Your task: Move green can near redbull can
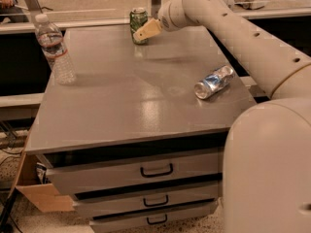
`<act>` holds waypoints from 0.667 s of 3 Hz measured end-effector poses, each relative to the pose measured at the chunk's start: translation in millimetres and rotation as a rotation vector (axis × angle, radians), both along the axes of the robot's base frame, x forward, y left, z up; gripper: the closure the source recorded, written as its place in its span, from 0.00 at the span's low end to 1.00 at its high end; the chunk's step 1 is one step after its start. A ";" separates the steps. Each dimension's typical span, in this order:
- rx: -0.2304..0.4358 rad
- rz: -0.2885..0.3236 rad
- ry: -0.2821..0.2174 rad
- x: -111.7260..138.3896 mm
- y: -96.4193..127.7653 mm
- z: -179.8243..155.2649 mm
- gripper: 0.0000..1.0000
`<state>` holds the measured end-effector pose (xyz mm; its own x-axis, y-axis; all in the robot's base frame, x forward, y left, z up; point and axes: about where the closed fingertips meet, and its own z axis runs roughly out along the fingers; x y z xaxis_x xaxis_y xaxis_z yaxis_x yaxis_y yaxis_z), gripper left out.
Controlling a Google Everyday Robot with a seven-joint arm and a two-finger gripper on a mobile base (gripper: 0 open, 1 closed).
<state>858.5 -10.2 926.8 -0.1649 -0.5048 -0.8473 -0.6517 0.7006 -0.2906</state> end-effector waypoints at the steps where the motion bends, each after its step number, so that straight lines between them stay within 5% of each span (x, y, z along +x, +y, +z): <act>1: 0.063 -0.042 -0.028 30.3 -1.5 1.3 0.00; 2: 0.129 -0.041 -0.026 48.5 7.6 0.9 0.00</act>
Offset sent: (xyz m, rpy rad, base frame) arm 0.0788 0.0113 0.0111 0.2238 -0.0323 -0.0450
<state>907.0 -2.6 927.7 -0.1599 -0.3843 -0.9093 -0.6151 0.7592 -0.2127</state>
